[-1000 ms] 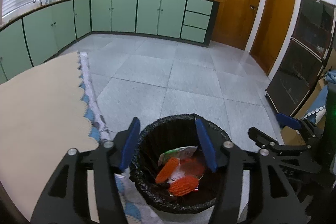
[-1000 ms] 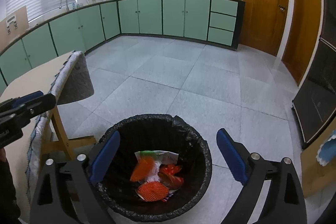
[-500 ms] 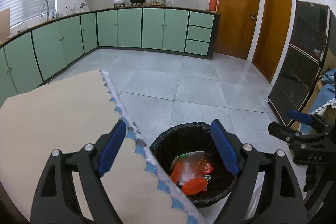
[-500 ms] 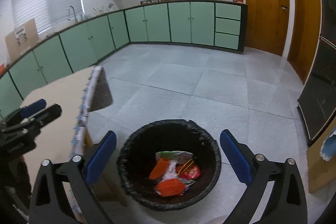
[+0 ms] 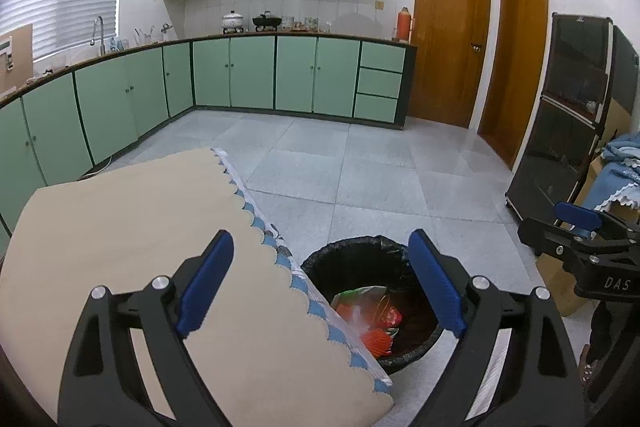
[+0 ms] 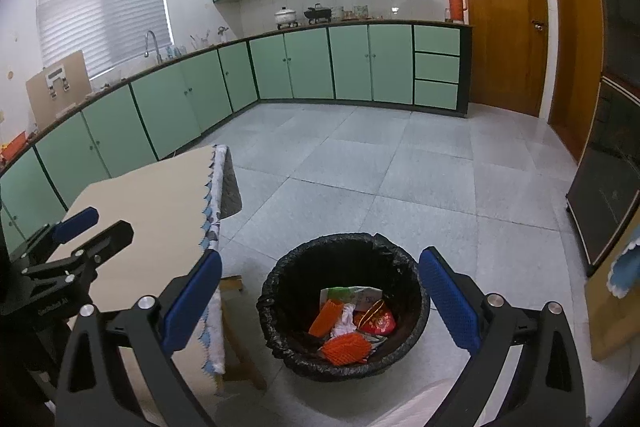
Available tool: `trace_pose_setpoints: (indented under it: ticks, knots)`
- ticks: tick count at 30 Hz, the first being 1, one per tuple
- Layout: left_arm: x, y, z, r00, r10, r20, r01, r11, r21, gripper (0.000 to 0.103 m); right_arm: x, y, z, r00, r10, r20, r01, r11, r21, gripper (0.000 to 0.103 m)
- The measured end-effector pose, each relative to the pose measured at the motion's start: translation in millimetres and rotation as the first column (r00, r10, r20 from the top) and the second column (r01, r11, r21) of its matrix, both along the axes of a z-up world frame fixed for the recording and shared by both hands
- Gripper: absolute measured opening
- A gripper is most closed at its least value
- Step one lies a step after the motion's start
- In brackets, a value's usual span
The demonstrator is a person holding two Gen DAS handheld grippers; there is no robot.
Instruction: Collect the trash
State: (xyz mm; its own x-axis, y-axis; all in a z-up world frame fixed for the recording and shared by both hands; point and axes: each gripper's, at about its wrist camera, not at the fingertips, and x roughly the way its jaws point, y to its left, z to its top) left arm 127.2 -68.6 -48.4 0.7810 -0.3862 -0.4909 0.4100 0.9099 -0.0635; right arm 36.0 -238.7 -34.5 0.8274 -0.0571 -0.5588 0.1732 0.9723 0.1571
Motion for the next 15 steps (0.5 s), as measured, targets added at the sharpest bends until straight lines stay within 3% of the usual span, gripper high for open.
trace_pose_setpoints:
  ticks: [15]
  knots:
    - [-63,28,23,0.997,0.025,0.079,-0.024,1.000,-0.009,0.089,-46,36,24,0.997,0.033,0.066,-0.029,0.998,-0.051,0.097]
